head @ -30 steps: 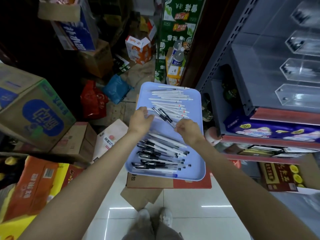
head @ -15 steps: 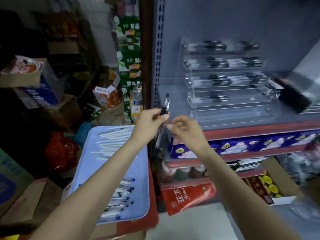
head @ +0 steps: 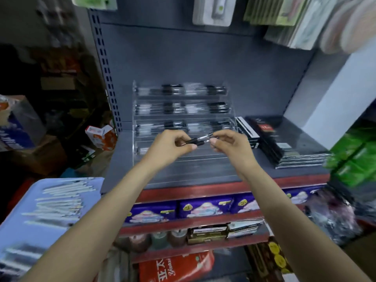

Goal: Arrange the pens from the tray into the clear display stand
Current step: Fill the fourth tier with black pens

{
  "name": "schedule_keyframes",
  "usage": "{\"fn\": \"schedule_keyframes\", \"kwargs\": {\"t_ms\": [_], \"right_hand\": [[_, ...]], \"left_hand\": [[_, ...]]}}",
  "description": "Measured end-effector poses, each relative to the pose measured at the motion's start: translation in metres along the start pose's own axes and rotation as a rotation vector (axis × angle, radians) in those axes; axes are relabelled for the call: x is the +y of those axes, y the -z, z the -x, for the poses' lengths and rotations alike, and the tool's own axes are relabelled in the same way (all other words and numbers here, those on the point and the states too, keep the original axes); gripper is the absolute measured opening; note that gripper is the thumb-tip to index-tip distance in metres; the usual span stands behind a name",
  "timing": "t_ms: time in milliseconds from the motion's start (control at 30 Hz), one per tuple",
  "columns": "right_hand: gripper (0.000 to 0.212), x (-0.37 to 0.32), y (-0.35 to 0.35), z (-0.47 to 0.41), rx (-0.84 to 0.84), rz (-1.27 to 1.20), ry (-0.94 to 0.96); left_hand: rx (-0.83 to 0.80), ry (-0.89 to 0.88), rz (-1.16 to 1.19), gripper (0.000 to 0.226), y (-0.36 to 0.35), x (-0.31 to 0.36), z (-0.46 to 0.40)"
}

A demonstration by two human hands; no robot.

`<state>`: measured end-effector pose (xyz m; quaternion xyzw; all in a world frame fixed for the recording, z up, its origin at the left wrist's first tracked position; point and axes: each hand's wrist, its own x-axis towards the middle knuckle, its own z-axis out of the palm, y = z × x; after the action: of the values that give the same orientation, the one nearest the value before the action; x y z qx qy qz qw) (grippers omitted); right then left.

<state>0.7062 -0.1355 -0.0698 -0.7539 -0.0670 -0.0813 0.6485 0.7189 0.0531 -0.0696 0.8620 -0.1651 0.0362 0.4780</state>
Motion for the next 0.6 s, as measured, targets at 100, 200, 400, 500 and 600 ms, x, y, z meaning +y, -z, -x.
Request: {"fn": "schedule_keyframes", "kwargs": {"t_ms": [100, 200, 400, 500, 600], "right_hand": [[0.014, 0.009, 0.028, -0.013, 0.032, -0.01, -0.015], [0.009, 0.016, 0.044, -0.027, 0.055, 0.021, -0.033], [0.012, 0.031, 0.063, -0.049, 0.147, 0.231, -0.027], [0.032, 0.039, 0.075, -0.056, 0.182, 0.363, -0.081], [0.044, 0.043, 0.08, -0.065, 0.078, 0.367, -0.191]], "left_hand": [[-0.002, 0.032, -0.009, 0.011, -0.005, 0.005, -0.015], [-0.01, 0.036, -0.026, 0.004, -0.009, 0.006, -0.03], [-0.002, 0.028, -0.303, 0.003, -0.026, -0.003, -0.062], [0.024, 0.036, -0.509, 0.008, -0.037, -0.003, -0.066], [0.052, -0.005, -0.732, 0.015, -0.05, 0.002, -0.07]]}}
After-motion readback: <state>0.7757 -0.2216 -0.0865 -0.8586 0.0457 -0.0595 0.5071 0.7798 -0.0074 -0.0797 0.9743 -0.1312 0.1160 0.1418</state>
